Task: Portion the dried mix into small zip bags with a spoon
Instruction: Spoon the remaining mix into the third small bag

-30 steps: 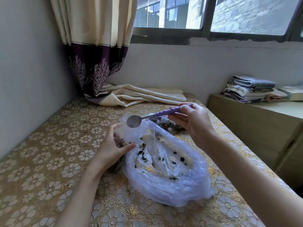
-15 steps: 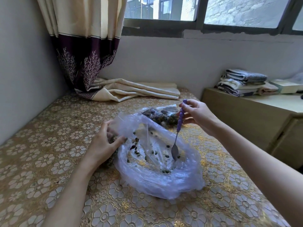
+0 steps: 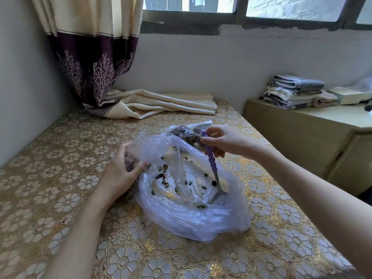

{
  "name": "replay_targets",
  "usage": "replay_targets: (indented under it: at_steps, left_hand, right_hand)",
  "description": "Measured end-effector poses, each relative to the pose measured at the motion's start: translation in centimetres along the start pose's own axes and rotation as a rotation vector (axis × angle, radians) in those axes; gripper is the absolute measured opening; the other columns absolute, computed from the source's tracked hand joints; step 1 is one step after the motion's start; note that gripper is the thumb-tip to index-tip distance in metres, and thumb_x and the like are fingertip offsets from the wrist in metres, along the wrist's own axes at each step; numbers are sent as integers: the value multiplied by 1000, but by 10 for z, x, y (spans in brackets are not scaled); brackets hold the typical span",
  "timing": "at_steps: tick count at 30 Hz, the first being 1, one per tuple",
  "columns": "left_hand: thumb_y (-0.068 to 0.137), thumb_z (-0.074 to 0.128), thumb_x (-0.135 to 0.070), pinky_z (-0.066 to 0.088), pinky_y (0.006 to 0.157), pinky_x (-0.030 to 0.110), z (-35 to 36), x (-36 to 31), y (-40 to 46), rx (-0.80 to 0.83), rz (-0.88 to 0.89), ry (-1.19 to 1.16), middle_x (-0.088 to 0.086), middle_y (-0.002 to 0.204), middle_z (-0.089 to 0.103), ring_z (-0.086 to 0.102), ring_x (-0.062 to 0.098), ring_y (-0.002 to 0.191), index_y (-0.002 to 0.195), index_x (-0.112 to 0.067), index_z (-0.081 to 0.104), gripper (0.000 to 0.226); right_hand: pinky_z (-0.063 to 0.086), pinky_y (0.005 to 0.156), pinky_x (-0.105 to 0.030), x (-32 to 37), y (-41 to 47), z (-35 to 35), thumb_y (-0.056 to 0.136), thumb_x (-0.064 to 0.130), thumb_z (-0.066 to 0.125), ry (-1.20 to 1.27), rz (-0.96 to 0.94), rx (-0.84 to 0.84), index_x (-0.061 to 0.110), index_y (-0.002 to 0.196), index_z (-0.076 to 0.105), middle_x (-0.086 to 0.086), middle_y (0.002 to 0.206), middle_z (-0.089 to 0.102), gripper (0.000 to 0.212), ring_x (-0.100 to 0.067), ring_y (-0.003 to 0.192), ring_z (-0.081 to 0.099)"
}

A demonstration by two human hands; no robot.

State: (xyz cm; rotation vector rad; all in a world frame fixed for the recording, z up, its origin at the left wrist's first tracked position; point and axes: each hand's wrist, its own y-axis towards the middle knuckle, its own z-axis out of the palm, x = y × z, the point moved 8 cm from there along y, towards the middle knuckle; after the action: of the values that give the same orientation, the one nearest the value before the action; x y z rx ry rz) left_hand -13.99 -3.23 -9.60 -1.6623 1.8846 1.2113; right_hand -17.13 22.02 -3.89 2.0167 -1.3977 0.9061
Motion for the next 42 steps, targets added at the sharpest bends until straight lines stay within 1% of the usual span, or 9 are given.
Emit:
replay_targets:
  at_steps: [5,7,10,14,25,29,33,38,42]
  left_hand:
    - [81,67,-33,43,71,22,-2,0,0,-2,3,12,-16,93,56,54,-6,80,130,-27,38,57]
    - [81,67,-33,41,67,16,0,-1,0,-5,3,7,-17,93,55,52,-12,80,131,-27,38,58]
    - [81,68,-31,36,64,8,0,-1,0,-7,-2,3,-20,92,53,48,-18,79,131,-27,38,59]
    - [80,69,-31,36,65,8,-1,-1,-1,-21,-5,8,-23,89,53,49,-18,79,130,-27,39,58]
    - [80,69,-30,34,63,5,-2,-5,-2,-27,4,13,-25,90,51,49,-20,75,129,-26,39,57]
    - [80,68,-32,41,71,16,-2,-5,-2,-12,8,26,-11,101,57,56,-3,82,130,-25,38,58]
    - [80,68,-34,44,76,24,-1,-5,-2,-2,8,21,-7,102,59,59,8,88,131,-25,38,60]
    - [79,69,-33,43,67,15,-2,-7,-2,10,14,-4,-12,99,59,57,-5,83,127,-28,40,57]
    - [79,69,-30,41,66,10,0,-11,-4,54,33,-39,-18,98,55,56,-7,87,126,-30,41,55]
  right_hand:
    - [42,49,-23,-6,-2,12,97,12,48,95,46,135,7,85,51,-14,76,67,13,-18,57,57]
    - [41,47,-22,-10,-2,15,97,12,48,95,67,181,8,82,50,-16,77,67,16,-16,54,56]
    - [41,43,-20,-15,-3,25,96,12,50,103,108,261,7,80,52,-12,70,67,17,-13,49,55]
    - [42,42,-19,-24,-2,31,96,12,49,82,159,286,3,81,53,-9,63,65,18,-13,46,53]
    - [35,39,-16,-39,3,11,98,14,45,226,243,114,7,77,50,-9,61,62,23,-10,44,45]
    - [35,40,-17,-48,4,2,99,15,44,229,286,54,3,81,53,-11,62,60,23,-11,46,48]
    - [37,41,-17,-53,5,-6,98,16,46,287,316,-2,3,82,55,-6,58,59,22,-9,43,49]
    - [44,42,-16,-51,10,-15,96,14,49,387,311,-112,4,82,55,-5,62,58,18,-8,43,54]
    - [44,44,-16,-43,16,-25,97,15,47,641,300,-242,4,77,54,-7,63,57,24,-9,44,56]
